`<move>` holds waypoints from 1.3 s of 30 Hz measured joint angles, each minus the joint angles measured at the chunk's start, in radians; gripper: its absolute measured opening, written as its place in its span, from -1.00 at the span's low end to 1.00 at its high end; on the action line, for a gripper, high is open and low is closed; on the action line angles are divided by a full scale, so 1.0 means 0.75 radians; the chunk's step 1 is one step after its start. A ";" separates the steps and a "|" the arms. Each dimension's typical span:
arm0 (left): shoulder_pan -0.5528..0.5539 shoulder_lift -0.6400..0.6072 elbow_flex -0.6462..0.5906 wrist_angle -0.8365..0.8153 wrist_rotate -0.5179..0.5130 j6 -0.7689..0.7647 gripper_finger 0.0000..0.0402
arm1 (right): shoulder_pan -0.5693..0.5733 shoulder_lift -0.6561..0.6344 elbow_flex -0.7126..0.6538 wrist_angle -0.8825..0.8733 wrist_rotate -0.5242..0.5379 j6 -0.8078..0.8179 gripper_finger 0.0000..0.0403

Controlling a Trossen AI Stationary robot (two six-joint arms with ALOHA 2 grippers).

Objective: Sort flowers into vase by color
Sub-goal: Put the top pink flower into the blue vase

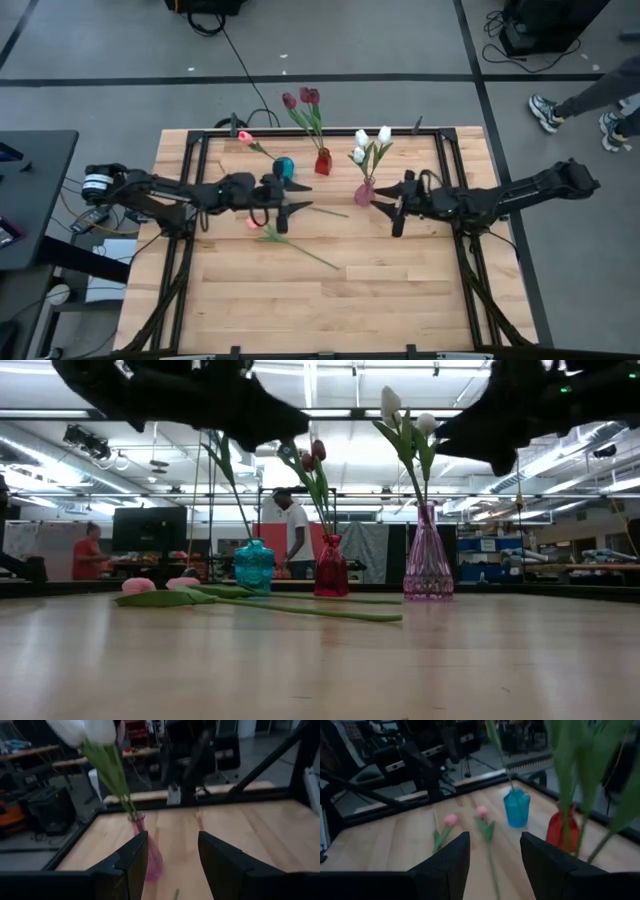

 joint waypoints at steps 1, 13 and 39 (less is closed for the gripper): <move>-0.009 -0.019 -0.008 0.012 -0.003 0.000 -0.11 | 0.004 0.043 0.024 0.009 0.003 0.020 -0.09; -0.069 -0.372 -0.249 -0.005 -0.123 -0.012 -0.11 | 0.044 0.577 0.382 0.001 -0.043 -0.058 -0.09; -0.223 -0.809 -0.552 -0.068 -0.149 -0.212 -0.11 | 0.102 1.075 0.865 -0.088 -0.092 -0.097 -0.09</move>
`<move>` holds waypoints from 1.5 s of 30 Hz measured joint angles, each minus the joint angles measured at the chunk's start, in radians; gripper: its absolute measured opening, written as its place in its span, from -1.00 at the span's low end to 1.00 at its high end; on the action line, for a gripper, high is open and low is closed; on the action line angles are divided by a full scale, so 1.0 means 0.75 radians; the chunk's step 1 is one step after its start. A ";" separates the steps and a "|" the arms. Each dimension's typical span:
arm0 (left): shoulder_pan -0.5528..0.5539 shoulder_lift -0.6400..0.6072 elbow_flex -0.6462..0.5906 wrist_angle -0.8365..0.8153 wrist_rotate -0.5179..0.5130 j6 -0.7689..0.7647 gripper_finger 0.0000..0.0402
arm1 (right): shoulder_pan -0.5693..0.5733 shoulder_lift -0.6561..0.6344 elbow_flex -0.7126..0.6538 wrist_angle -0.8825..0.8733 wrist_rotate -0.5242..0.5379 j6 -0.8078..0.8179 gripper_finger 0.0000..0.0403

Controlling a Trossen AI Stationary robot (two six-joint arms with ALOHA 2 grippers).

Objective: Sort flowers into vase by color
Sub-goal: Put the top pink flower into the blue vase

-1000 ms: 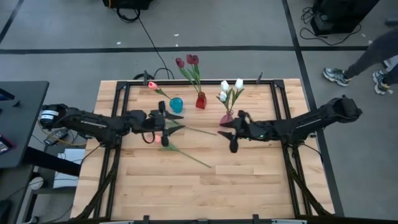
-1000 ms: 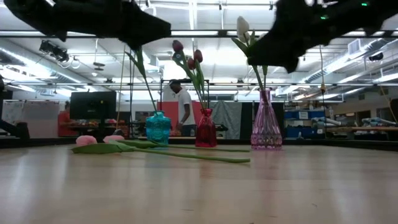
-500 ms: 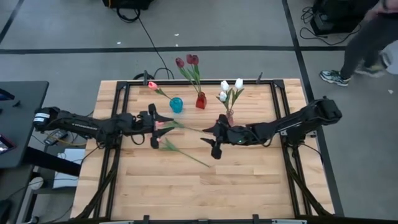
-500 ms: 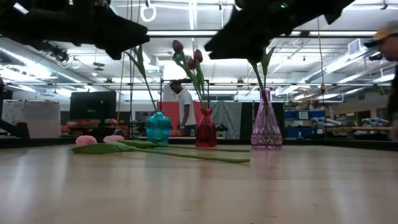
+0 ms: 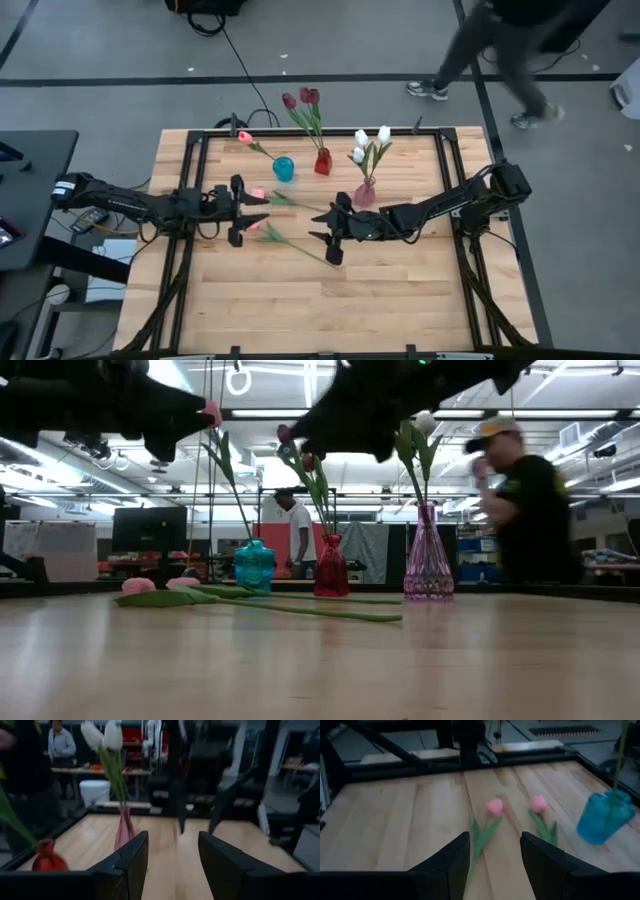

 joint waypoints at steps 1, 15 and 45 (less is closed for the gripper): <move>-0.002 -0.012 0.000 -0.024 -0.007 -0.001 -0.11 | 0.000 0.010 0.019 0.014 -0.014 -0.009 -0.09; -0.023 -0.052 0.000 -0.082 -0.025 0.021 -0.11 | -0.017 0.096 0.108 0.007 -0.032 -0.064 -0.09; -0.020 -0.005 0.000 -0.093 -0.076 -0.009 -0.11 | -0.251 0.361 0.073 -0.444 0.070 0.196 -0.26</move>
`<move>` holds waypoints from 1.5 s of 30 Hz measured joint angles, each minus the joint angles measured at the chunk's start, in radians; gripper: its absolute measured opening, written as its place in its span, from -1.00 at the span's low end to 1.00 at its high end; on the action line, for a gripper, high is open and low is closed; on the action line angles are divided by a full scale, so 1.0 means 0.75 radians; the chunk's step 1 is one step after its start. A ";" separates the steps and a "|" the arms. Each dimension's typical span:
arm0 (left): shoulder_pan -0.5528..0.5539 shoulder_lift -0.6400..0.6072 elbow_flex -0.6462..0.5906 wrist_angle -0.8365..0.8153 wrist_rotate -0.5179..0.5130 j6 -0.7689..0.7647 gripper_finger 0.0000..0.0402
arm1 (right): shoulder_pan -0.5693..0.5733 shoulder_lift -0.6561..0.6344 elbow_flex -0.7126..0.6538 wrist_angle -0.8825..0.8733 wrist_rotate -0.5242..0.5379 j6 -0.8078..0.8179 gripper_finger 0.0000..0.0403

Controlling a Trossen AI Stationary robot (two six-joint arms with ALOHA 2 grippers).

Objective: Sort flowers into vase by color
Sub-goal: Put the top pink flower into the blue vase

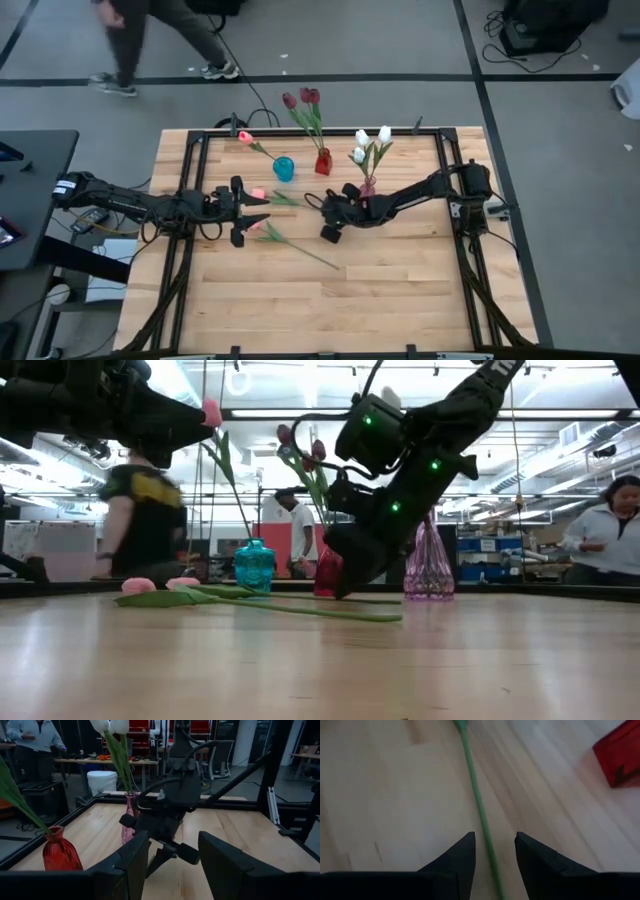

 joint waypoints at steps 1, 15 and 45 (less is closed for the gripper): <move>0.000 0.000 0.000 -0.001 0.000 0.000 -0.11 | -0.004 0.000 -0.007 0.001 -0.012 0.000 -0.26; 0.000 0.000 0.000 -0.001 0.001 0.008 -0.11 | -0.015 -0.008 -0.066 0.025 -0.112 -0.056 -0.33; -0.002 -0.003 0.001 0.065 0.111 -0.029 -0.11 | 0.070 -0.286 -0.030 -0.210 -0.118 -0.110 -0.99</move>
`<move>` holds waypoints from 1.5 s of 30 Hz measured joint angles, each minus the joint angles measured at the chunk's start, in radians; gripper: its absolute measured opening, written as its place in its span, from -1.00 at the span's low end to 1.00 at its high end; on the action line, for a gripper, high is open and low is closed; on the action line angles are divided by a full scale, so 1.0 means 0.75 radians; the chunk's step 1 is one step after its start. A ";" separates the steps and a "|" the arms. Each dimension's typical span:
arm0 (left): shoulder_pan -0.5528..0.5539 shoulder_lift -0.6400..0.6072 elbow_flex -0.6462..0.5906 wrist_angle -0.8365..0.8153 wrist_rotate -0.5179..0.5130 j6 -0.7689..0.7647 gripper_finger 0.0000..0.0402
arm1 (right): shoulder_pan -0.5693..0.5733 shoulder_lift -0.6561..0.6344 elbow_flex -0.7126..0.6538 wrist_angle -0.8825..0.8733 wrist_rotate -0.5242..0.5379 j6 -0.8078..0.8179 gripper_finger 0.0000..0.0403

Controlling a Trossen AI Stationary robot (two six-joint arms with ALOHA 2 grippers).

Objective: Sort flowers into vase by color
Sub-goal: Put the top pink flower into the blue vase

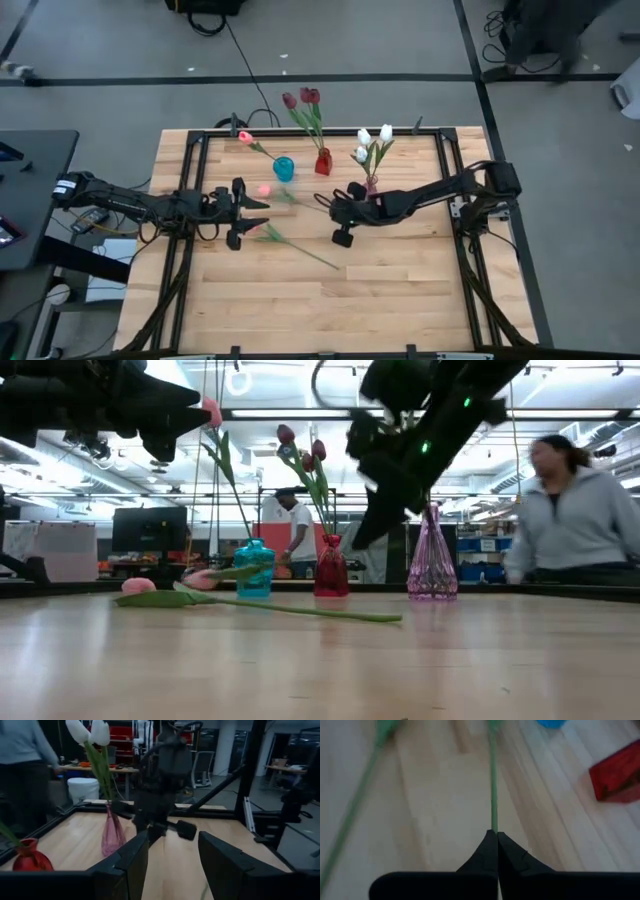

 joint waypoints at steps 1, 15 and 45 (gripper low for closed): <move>0.000 0.000 0.000 0.001 0.008 -0.003 -0.11 | 0.010 -0.018 0.000 0.003 0.007 0.000 -0.99; -0.001 0.075 0.002 0.018 0.224 -0.182 -0.11 | 0.144 -0.129 0.001 0.117 0.364 -0.026 -1.00; -0.042 0.362 0.002 0.303 0.117 -0.175 -0.11 | 0.042 0.484 0.324 0.312 0.152 -0.025 -0.35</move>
